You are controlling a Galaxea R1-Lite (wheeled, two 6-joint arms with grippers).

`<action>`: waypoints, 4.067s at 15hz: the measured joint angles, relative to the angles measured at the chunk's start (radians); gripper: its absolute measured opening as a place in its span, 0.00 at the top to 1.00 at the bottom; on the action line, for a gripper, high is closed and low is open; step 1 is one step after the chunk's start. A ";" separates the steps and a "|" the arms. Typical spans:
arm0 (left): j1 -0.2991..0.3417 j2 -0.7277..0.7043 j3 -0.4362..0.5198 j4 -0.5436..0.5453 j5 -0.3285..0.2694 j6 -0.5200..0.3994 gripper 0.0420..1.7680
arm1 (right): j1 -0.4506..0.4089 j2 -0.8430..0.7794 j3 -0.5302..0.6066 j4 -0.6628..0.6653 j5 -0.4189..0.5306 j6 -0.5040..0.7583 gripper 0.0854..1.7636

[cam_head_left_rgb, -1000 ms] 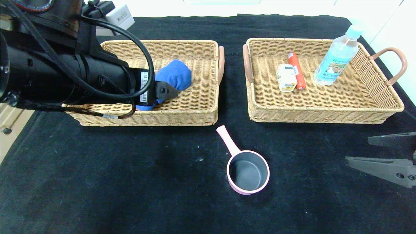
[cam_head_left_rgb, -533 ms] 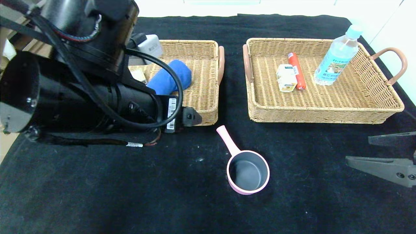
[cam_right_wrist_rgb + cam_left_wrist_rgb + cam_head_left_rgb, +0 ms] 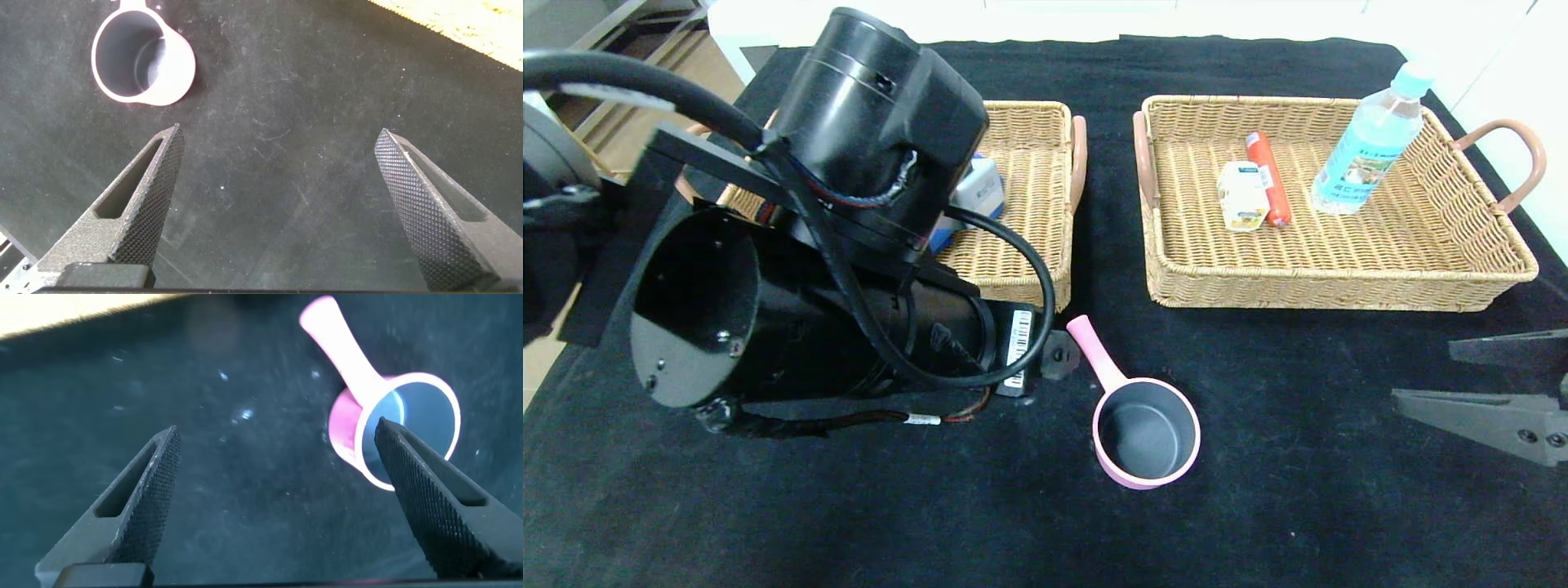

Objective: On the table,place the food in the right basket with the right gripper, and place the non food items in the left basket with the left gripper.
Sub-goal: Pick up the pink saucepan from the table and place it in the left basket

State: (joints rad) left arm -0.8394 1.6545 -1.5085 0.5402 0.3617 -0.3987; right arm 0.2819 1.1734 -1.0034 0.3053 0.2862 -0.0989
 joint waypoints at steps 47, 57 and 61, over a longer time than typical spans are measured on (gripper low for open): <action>-0.100 0.232 0.028 -0.008 0.074 -0.091 0.92 | -0.003 -0.007 -0.003 0.000 0.002 0.000 0.03; -0.110 0.170 0.035 -0.004 0.076 -0.082 0.92 | -0.003 -0.006 -0.004 -0.002 0.001 0.001 0.03; -0.109 0.089 0.024 -0.003 0.076 -0.040 0.92 | -0.003 -0.007 -0.004 -0.003 0.001 0.002 0.03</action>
State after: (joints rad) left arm -0.9481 1.7434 -1.4849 0.5372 0.4377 -0.4391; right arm 0.2789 1.1662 -1.0079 0.3019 0.2877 -0.0970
